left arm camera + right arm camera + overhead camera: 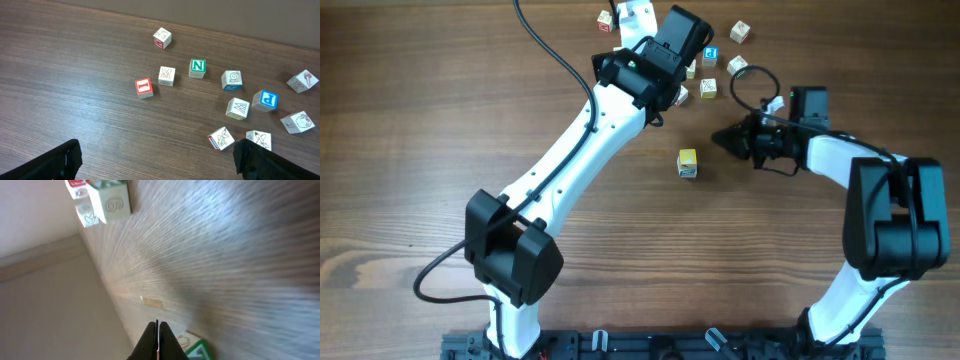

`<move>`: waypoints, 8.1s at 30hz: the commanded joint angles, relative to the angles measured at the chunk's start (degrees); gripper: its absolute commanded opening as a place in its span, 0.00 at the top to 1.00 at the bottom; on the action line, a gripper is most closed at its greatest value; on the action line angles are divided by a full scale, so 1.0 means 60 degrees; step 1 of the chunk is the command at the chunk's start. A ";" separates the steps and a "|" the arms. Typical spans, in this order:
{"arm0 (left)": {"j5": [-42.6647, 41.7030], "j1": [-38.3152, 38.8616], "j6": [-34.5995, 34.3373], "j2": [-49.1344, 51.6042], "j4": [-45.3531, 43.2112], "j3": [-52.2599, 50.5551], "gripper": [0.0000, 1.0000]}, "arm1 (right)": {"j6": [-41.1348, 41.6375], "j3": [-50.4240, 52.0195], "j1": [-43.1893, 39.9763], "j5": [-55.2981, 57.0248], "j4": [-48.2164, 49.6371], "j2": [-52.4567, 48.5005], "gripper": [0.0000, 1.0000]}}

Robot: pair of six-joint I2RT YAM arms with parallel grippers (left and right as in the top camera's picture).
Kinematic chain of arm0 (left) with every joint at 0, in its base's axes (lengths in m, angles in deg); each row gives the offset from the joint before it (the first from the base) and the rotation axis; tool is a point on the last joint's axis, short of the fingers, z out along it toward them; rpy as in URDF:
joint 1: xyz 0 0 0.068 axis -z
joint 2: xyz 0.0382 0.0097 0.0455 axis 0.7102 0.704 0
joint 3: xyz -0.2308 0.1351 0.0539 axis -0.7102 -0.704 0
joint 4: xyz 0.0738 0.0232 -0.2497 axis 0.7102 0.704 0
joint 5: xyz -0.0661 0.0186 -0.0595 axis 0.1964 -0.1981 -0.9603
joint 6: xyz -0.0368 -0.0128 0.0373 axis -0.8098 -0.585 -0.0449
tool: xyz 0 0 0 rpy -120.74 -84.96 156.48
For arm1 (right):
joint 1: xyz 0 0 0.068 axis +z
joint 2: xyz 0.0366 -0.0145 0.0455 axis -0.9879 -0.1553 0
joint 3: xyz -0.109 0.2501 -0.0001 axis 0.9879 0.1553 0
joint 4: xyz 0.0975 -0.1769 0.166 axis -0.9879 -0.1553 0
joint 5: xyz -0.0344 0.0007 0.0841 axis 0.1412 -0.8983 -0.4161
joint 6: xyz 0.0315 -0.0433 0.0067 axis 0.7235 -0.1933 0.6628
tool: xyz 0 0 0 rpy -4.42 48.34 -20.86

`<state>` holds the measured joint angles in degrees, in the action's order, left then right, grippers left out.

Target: Form a tower

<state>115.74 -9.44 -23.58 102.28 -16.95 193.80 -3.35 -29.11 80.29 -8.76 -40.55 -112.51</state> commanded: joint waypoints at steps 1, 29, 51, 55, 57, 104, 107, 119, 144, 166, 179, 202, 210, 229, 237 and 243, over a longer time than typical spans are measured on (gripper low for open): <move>-0.0878 -0.0703 -0.0495 -0.0353 -0.0033 0.0310 0.02 | -0.1665 -0.0342 -0.0229 0.0313 -0.0958 0.0739 0.96; -0.3792 -0.5053 -0.0419 -0.1869 0.1694 0.0342 0.00 | -0.3136 -0.3891 0.5085 0.9034 -0.7369 0.0652 0.05; -0.3497 -0.5096 -0.0419 -0.1344 0.1657 0.0342 0.00 | -0.3136 -0.3891 0.5085 0.9344 -0.7486 -0.0095 0.65; -0.3501 -0.5096 -0.0419 -0.1344 0.1661 0.0342 0.00 | -0.3136 -0.3894 0.5082 0.9304 -0.7555 -0.0091 0.77; -0.3501 -0.5096 -0.0419 -0.1344 0.1661 0.0342 0.00 | -0.3126 -0.3905 0.5082 0.9052 -0.7592 -0.0084 0.83; -0.3508 -0.5096 -0.0423 -0.1344 0.1665 0.0342 0.00 | -0.3661 -0.4317 0.4838 0.9162 -0.7843 -0.0382 0.96; -0.3508 -0.5096 -0.0423 -0.1344 0.1665 0.0342 0.00 | -0.3661 -0.4309 0.4841 0.9143 -0.7832 -0.0386 0.95; -0.3508 -0.5096 -0.0423 -0.1344 0.1665 0.0342 0.00 | -0.3701 -0.4102 0.4841 0.8943 -0.7643 -0.0404 0.95; -0.3508 -0.5096 -0.0423 -0.1344 0.1661 0.0342 0.00 | -0.3672 -0.4091 0.4841 0.8732 -0.7661 -0.0404 0.32; -0.3508 -0.5504 -0.0423 -0.1344 0.1665 0.0342 0.00 | -0.3555 -0.5453 0.4841 0.8156 -0.8491 -0.0117 0.00; -0.3508 -0.5508 -0.0423 -0.1344 0.1665 0.0342 0.00 | -0.3166 -0.5555 0.4838 0.8499 -0.8444 0.2608 0.00; -0.3508 -0.5508 -0.0423 -0.1344 0.1665 0.0342 0.00 | -0.0816 -0.5508 0.3676 0.9996 -1.0174 0.3727 0.00; -0.3508 -0.5508 -0.0423 -0.1344 0.1665 0.0342 0.00 | -0.1377 -0.4597 0.3435 1.0313 -1.0214 0.3038 0.74; -0.3508 -0.5508 -0.0423 -0.1344 0.1665 0.0342 0.00 | -0.1705 -0.4583 0.3140 0.7934 -0.9001 0.0455 0.96; -0.3508 -0.5508 -0.0423 -0.1344 0.1665 0.0342 0.00 | -0.1916 -0.4583 0.3144 0.6710 -0.9136 0.0404 0.96; -0.3508 -0.5508 -0.0423 -0.1344 0.1665 0.0342 0.00 | -0.1916 -0.4583 0.3144 0.6320 -0.9133 0.0404 0.96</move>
<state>94.32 -42.47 -25.75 93.87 -6.83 195.64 -14.26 -57.08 99.13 31.18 -95.39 -108.91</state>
